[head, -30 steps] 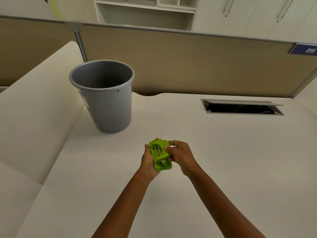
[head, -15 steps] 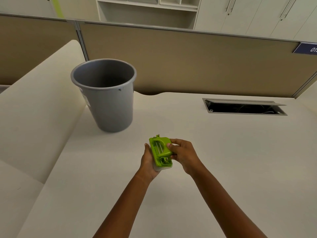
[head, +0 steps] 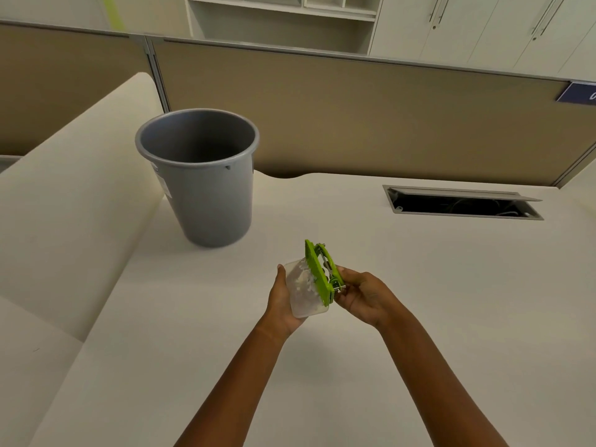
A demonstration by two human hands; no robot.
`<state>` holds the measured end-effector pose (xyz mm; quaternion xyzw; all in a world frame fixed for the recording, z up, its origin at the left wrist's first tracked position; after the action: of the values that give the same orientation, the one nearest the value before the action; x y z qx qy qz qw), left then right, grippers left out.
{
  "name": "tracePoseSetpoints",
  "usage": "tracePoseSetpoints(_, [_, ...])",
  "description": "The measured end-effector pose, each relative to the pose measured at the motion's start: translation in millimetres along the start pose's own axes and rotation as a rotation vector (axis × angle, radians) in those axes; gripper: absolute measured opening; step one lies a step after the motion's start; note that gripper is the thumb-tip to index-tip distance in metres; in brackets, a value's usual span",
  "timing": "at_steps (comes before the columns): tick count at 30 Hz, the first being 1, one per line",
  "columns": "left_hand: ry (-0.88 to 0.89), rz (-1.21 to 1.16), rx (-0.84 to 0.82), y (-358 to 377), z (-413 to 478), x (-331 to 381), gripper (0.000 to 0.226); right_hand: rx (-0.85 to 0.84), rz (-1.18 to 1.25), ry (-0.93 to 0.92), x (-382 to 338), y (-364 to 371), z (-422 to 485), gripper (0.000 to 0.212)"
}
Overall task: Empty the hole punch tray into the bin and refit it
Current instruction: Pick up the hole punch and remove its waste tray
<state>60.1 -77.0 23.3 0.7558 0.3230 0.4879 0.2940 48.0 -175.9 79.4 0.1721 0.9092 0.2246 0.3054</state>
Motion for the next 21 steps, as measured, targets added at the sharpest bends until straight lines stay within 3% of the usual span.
tracePoseSetpoints(4, [-0.01, -0.023, -0.016, 4.6, 0.7, -1.6, 0.055, -0.065, 0.156, 0.034, 2.6, -0.4, 0.3, 0.039])
tracePoseSetpoints(9, [-0.009, -0.008, -0.022, 4.9, 3.5, -3.3, 0.054, -0.098, 0.22, 0.046, 4.2, -1.1, 0.1, 0.027])
tracePoseSetpoints(16, [-0.004, -0.024, -0.042, 8.0, 6.1, -4.3, 0.065, 0.007, -0.378, -0.203, -16.9, 7.8, -7.5, 0.029])
tracePoseSetpoints(19, [0.008, -0.063, -0.067, 12.6, 6.7, -3.7, 0.077, -0.015, -0.393, -0.202, -17.2, 12.1, -8.0, 0.03])
tracePoseSetpoints(21, [0.012, -0.055, -0.058, 11.6, 6.8, -3.3, 0.07, -0.035, -0.314, -0.173, -14.3, 11.1, -7.4, 0.033])
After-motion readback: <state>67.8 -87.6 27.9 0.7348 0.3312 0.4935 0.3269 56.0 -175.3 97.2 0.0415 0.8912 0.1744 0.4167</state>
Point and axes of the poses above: each hand's wrist, its own z-axis towards the middle knuckle, its own y-axis out of the palm, x = y × z, the point moved 7 cm from there along z, towards the middle knuckle, and after that the axes turned 14 degrees about y, right-handed, at the moved point
